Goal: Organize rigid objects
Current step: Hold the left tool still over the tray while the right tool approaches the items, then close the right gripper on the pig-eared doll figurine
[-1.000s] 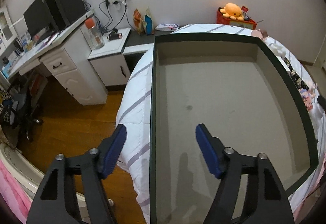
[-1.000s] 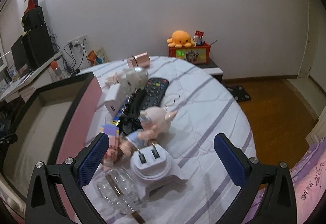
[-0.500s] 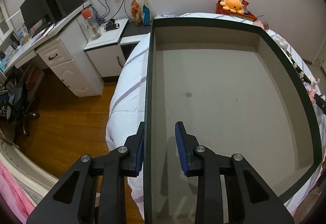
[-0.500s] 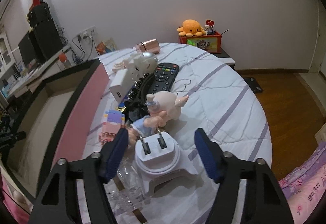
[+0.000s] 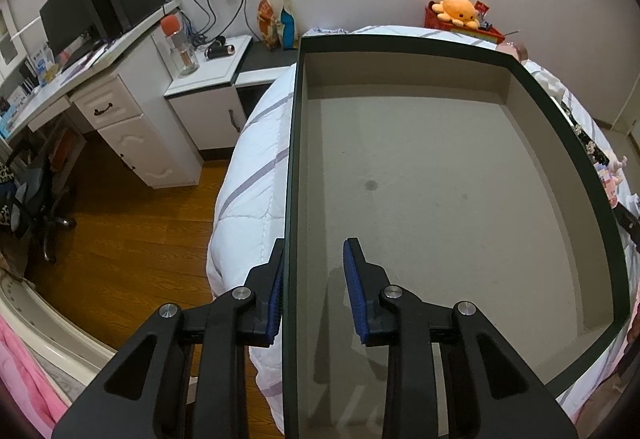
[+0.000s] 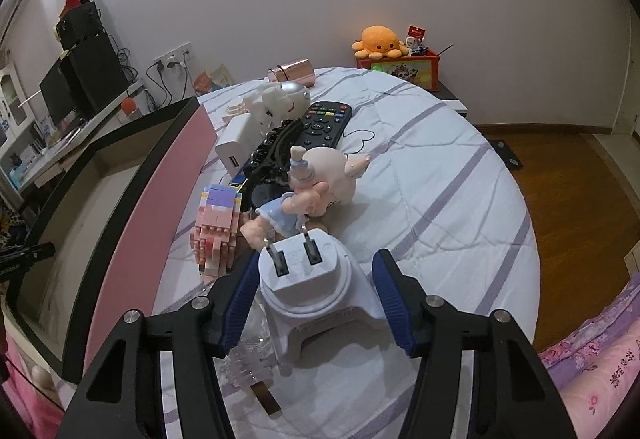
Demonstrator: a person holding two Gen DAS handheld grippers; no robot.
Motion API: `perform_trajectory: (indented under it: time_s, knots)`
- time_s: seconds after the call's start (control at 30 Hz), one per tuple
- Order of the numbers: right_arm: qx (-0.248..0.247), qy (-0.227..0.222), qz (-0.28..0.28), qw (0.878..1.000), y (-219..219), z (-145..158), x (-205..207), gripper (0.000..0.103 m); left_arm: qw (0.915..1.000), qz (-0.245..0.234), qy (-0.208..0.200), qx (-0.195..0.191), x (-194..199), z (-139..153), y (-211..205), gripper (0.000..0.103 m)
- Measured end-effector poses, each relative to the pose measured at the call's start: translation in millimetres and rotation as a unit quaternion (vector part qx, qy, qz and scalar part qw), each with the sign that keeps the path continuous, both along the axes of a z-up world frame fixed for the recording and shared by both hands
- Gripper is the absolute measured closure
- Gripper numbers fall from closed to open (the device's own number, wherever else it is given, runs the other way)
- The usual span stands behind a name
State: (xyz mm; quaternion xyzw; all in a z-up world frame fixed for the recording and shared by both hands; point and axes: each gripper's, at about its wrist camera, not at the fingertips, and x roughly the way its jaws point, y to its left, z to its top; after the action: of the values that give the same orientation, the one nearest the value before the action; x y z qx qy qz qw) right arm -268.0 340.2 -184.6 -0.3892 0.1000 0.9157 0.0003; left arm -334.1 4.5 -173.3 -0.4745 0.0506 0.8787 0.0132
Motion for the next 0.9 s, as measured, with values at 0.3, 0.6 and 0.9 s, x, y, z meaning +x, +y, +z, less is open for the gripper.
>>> perform_trajectory:
  time_s: [0.3,0.6,0.9]
  knots:
    - [0.016,0.021,0.001,1.0,-6.0,10.2,7.0,0.05,0.9999,0.0,0.009,0.009,5.5,5.0,-4.9,0.08]
    - [0.035,0.078,0.019,0.996,-29.3,54.6,8.3,0.053,0.9997,-0.001,0.013,0.02,8.1,8.7,-10.9,0.085]
    - [0.016,0.106,0.076,0.991,-71.0,78.5,-4.0,0.098,0.9996,0.0,0.015,0.022,10.2,8.3,-14.7,0.091]
